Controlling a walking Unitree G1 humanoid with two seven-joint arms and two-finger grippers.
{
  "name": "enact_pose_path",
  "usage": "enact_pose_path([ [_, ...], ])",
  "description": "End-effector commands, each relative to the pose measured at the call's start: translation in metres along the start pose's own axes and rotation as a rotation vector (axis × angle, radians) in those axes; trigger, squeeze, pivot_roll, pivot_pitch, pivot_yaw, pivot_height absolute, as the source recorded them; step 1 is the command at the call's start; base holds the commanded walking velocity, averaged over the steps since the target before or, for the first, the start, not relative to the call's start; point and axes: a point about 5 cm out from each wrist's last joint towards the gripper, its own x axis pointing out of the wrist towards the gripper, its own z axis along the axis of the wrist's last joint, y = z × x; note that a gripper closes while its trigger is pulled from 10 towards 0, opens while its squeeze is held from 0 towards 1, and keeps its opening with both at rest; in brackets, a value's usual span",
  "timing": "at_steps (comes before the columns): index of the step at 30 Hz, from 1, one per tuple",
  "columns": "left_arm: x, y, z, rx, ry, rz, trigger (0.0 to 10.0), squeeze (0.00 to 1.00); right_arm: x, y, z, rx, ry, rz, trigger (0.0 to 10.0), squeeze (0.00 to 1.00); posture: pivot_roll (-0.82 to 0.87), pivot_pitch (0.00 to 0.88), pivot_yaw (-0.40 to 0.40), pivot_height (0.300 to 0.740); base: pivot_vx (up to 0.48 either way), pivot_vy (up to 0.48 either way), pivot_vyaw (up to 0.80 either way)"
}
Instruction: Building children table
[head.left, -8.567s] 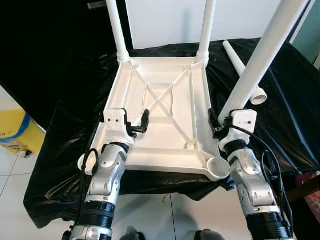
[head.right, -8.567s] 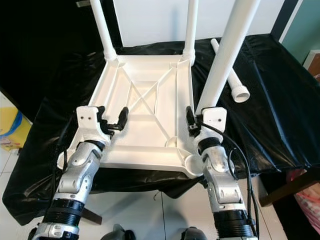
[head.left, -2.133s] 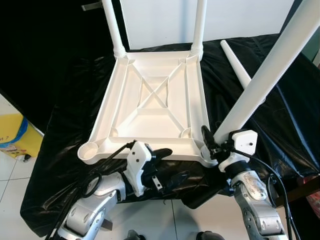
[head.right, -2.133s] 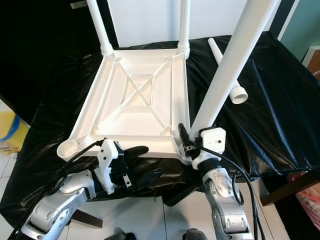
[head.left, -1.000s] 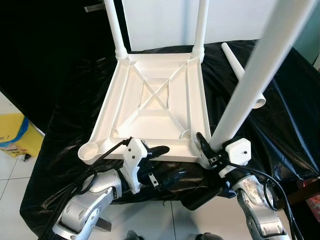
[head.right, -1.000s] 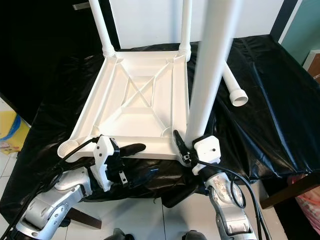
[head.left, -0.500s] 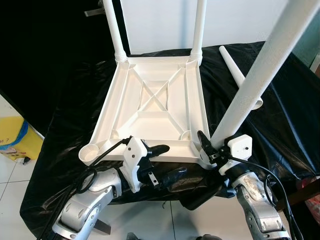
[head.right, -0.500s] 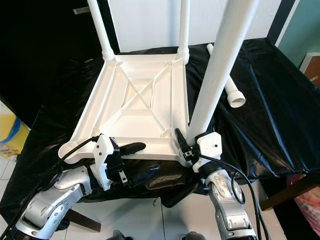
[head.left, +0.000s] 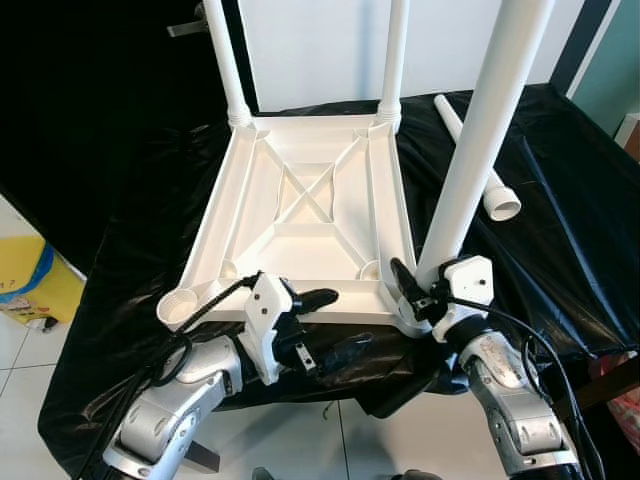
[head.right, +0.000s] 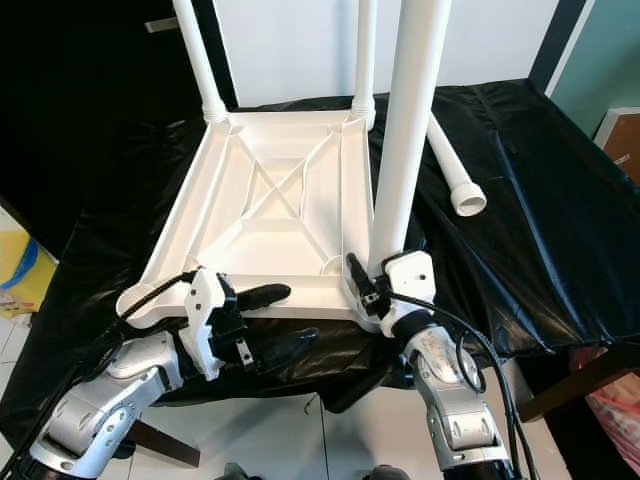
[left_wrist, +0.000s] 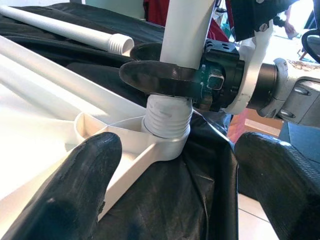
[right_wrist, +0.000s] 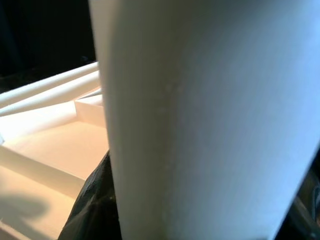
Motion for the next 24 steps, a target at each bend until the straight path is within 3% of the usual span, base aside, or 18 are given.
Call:
enact_pose_path([
  [1, -0.002, -0.001, 0.003, 0.012, 0.006, -0.033, 10.0, 0.0, -0.011, -0.004, -0.029, 0.061, 0.153, -0.043, 10.0, 0.0, -0.08, 0.096, 0.049, 0.74, 0.0, 0.0, 0.0],
  [6, -0.002, -0.001, 0.003, 0.011, 0.004, -0.031, 10.0, 0.0, -0.016, -0.006, -0.026, 0.076, 0.107, -0.056, 10.0, 0.0, -0.09, 0.101, 0.051, 0.74, 0.0, 0.0, 0.0],
  [9, -0.003, -0.001, 0.004, 0.01, 0.004, -0.029, 10.0, 0.0, -0.02, -0.013, -0.031, 0.182, 0.115, -0.167, 10.0, 0.0, -0.08, 0.107, 0.057, 0.74, 0.0, 0.0, 0.0],
  [14, -0.003, 0.0, 0.004, 0.012, 0.004, -0.03, 10.0, 0.0, -0.017, -0.008, -0.028, 0.213, 0.116, -0.178, 10.0, 0.0, -0.09, 0.108, 0.061, 0.74, 0.0, 0.0, 0.0],
  [19, -0.003, 0.0, 0.005, 0.013, 0.003, -0.03, 10.0, 0.0, -0.014, -0.003, -0.021, 0.099, 0.082, -0.118, 10.0, 0.0, -0.09, 0.108, 0.062, 0.74, 0.0, 0.0, 0.0],
  [22, -0.003, 0.001, 0.006, 0.011, -0.001, -0.027, 10.0, 0.0, -0.015, 0.007, -0.012, -0.055, 0.021, 0.004, 10.0, 0.0, -0.08, 0.109, 0.06, 0.74, 0.0, 0.0, 0.0],
  [24, -0.004, 0.001, 0.006, 0.011, -0.002, -0.025, 10.0, 0.0, -0.016, 0.008, -0.011, -0.059, 0.011, 0.018, 10.0, 0.0, -0.08, 0.109, 0.06, 0.74, 0.0, 0.0, 0.0],
])
